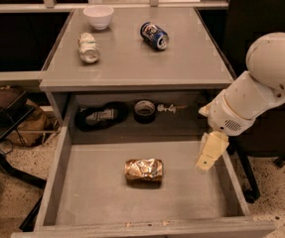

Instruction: Pick orange can from top drawer and place on counter

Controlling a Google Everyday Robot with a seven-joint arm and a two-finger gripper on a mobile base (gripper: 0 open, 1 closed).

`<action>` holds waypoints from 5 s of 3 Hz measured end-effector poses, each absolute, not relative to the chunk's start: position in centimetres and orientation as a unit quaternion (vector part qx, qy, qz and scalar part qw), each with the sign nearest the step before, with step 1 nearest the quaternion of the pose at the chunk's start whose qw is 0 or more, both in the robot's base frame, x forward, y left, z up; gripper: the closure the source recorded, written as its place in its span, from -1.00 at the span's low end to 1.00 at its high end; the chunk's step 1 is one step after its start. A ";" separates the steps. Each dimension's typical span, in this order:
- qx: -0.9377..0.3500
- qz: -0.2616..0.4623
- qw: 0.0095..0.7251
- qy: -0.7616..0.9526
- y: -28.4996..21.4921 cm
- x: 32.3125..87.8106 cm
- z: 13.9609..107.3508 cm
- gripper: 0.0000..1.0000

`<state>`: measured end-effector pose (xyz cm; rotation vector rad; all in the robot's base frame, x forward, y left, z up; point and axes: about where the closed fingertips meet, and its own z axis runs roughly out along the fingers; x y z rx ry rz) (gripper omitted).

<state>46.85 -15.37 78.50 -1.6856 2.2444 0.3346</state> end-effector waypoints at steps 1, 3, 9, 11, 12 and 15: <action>-0.589 0.117 0.157 0.784 -15.4 46.9 78.5 -1.00; -0.603 0.168 0.164 0.762 -10.0 46.7 70.7 -1.00; -0.603 0.206 0.176 0.750 -2.3 48.2 61.0 -0.16; -0.615 0.184 0.174 0.747 -2.3 48.3 65.8 0.77; -0.627 0.149 0.204 0.737 -2.8 49.3 76.2 1.00; -0.626 0.136 0.279 0.715 -3.3 52.7 87.3 1.00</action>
Offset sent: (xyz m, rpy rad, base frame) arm -0.0009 0.0692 -0.1089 0.1246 0.0564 0.0928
